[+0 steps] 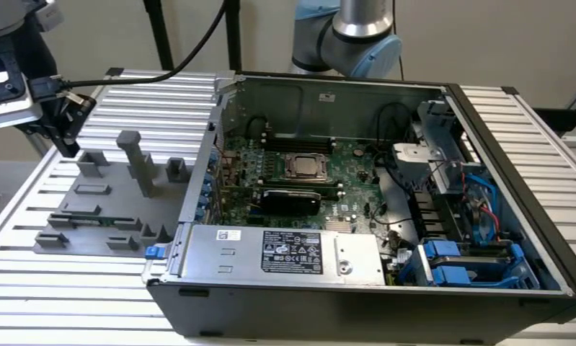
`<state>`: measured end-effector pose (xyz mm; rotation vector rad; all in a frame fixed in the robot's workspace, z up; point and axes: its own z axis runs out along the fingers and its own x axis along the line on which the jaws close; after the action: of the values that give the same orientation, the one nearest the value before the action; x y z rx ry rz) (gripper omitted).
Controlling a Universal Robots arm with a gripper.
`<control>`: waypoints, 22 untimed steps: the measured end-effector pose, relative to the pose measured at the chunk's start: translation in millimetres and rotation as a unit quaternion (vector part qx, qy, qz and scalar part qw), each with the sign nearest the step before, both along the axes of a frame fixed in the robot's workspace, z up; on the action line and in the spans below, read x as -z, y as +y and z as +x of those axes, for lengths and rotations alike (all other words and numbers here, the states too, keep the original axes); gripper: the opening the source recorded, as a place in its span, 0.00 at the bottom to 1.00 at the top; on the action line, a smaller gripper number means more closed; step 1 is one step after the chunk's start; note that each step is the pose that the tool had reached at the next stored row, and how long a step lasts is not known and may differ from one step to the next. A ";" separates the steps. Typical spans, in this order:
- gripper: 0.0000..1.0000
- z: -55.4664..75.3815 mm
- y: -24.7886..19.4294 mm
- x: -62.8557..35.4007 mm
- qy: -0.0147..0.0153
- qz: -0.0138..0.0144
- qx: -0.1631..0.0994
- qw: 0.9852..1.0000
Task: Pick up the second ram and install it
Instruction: 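Pick up the second ram and move it above second insertion slot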
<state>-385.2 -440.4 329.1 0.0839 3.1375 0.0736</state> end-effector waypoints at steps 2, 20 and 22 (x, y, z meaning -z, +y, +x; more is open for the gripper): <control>0.00 0.0 0.0 0.0 0.000 0.000 0.000 1.000; 0.00 0.0 0.0 5.5 -0.001 0.000 -0.123 0.992; 0.00 0.0 0.0 6.8 -0.001 0.000 -0.141 0.990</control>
<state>-385.2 -440.4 322.3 -0.3602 3.1229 0.0735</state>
